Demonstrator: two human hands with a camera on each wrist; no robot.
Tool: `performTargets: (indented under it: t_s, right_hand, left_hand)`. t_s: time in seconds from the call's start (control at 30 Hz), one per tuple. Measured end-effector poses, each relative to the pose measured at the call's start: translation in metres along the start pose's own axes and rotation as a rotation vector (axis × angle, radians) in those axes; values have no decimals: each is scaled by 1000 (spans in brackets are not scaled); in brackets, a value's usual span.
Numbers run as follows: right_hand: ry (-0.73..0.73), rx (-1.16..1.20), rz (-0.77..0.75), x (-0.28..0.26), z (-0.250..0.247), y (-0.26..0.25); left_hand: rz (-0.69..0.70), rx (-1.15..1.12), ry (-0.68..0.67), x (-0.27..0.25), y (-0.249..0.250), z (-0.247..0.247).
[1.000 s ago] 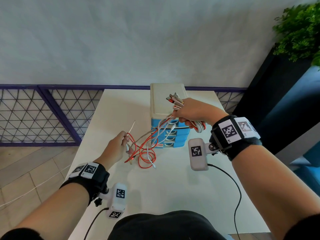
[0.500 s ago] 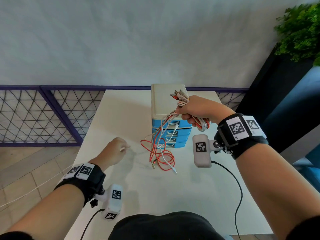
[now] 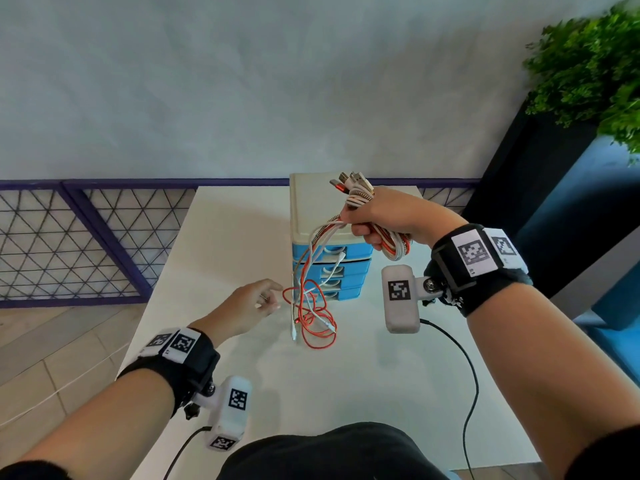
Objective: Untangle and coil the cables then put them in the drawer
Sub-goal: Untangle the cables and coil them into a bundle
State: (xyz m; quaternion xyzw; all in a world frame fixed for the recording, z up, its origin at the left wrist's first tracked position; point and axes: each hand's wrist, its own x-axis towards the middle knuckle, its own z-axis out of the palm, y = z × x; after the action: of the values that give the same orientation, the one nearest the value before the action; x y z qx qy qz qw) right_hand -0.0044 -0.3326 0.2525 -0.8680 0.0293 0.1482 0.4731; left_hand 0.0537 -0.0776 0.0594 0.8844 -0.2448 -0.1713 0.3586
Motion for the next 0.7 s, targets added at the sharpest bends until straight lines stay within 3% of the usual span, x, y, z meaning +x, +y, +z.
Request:
performTargets:
  t_s: [0.1,0.23,0.57,0.7]
  right_hand:
    - [-21,35,-6,-1,2,-1]
    - [-9,53,-22,0,8,-3]
    - [407,299,-10,5,-2,-5]
    - [383,336,-1,7,3,-4]
  left_hand:
    - [7,2,121,3,0,8]
    - [36,43,114,9,4,13]
    - [-49,562,-221,-21,-30,12]
    - [-112,573,-309,-24,-36,10]
